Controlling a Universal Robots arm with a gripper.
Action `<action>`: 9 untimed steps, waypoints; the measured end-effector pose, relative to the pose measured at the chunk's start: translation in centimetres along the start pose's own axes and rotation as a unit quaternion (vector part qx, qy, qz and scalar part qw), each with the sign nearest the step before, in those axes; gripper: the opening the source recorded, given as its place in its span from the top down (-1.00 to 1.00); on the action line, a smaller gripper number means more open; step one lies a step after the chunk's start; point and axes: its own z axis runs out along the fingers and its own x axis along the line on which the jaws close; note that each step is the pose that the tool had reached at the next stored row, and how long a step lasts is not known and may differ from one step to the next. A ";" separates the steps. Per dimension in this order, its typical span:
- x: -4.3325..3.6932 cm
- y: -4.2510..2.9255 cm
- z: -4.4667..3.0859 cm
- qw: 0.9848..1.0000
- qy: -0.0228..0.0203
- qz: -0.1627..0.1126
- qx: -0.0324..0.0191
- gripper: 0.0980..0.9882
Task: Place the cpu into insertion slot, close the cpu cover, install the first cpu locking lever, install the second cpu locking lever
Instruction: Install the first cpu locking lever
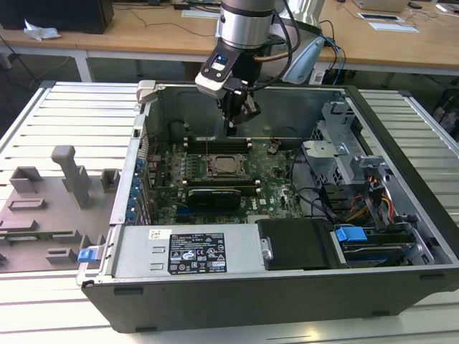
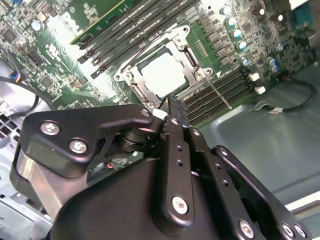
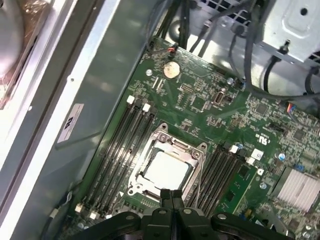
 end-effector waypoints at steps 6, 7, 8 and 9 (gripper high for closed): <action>0.00 0.00 0.00 0.999 -0.002 -0.044 0.000 0.98; 0.00 0.00 0.00 0.999 -0.002 -0.050 0.000 0.98; 0.00 0.00 0.00 0.998 -0.003 -0.067 0.000 0.98; 0.00 0.00 0.00 0.997 -0.004 -0.078 0.000 0.98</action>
